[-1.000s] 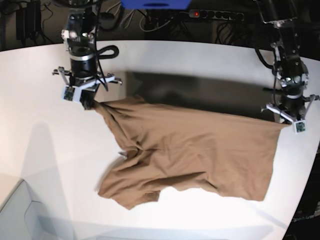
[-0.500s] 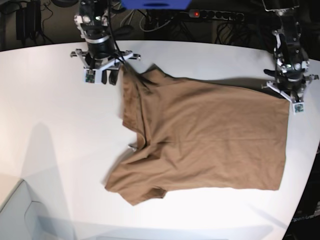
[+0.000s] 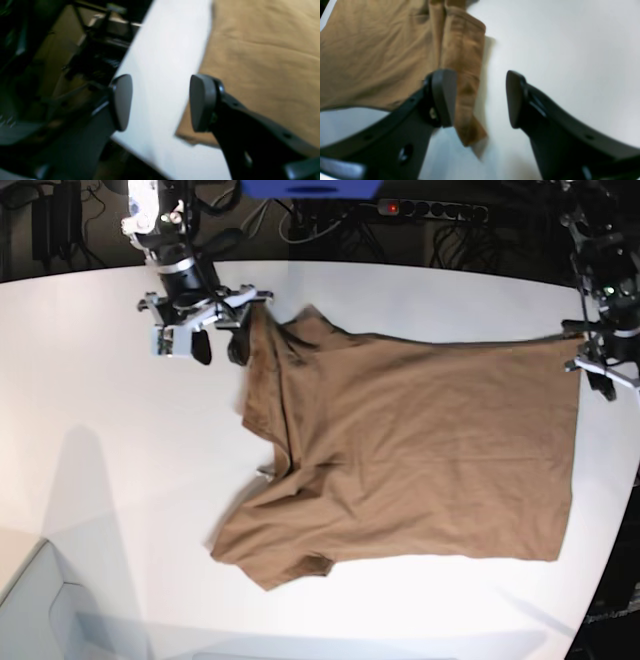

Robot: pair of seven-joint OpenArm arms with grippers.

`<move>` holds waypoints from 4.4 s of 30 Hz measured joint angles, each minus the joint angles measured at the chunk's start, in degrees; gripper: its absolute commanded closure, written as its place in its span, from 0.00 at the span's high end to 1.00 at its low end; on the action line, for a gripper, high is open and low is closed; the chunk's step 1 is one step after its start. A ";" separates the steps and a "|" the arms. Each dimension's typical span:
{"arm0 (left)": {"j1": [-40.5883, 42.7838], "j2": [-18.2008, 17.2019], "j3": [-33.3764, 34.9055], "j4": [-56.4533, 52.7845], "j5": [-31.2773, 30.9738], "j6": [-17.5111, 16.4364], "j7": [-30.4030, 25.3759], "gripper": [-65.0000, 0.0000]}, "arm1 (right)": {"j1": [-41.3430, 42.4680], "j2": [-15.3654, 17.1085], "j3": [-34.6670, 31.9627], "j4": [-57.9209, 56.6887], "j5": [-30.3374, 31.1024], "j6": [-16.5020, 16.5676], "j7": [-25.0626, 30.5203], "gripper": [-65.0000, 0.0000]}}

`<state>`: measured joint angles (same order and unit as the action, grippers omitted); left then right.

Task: Layout the t-shirt on the table in an organized manner, then fold the t-shirt properly
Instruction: 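Regrasp the shirt shoulders with both grippers and pull them apart, then lift the shirt shoulders with both grippers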

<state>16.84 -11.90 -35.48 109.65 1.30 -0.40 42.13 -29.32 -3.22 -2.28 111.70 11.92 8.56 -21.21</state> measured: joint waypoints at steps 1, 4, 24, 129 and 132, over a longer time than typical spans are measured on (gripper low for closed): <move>0.28 0.20 -0.63 0.09 0.07 0.09 0.11 0.55 | 1.05 0.85 -1.53 0.00 0.00 0.02 -1.68 0.51; 0.24 0.35 -0.31 -0.04 -0.26 0.13 0.04 0.55 | 6.45 3.21 -5.75 -0.39 0.24 0.22 -7.96 0.51; 0.76 3.98 -0.26 -2.40 0.48 0.00 0.13 0.55 | 30.71 5.33 -6.78 -20.50 0.28 0.24 -17.57 0.51; -4.83 4.57 8.59 -3.65 -14.01 0.48 0.57 0.00 | 6.14 -2.93 13.42 2.47 11.26 0.02 -11.23 0.00; -8.66 2.14 8.96 -0.22 -14.43 0.26 0.72 0.00 | 9.27 0.31 10.14 4.79 11.93 0.20 -10.73 0.00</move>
<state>8.19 -9.76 -26.52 109.43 -13.13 -0.14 42.85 -20.05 -2.92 7.86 116.49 23.86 8.75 -31.94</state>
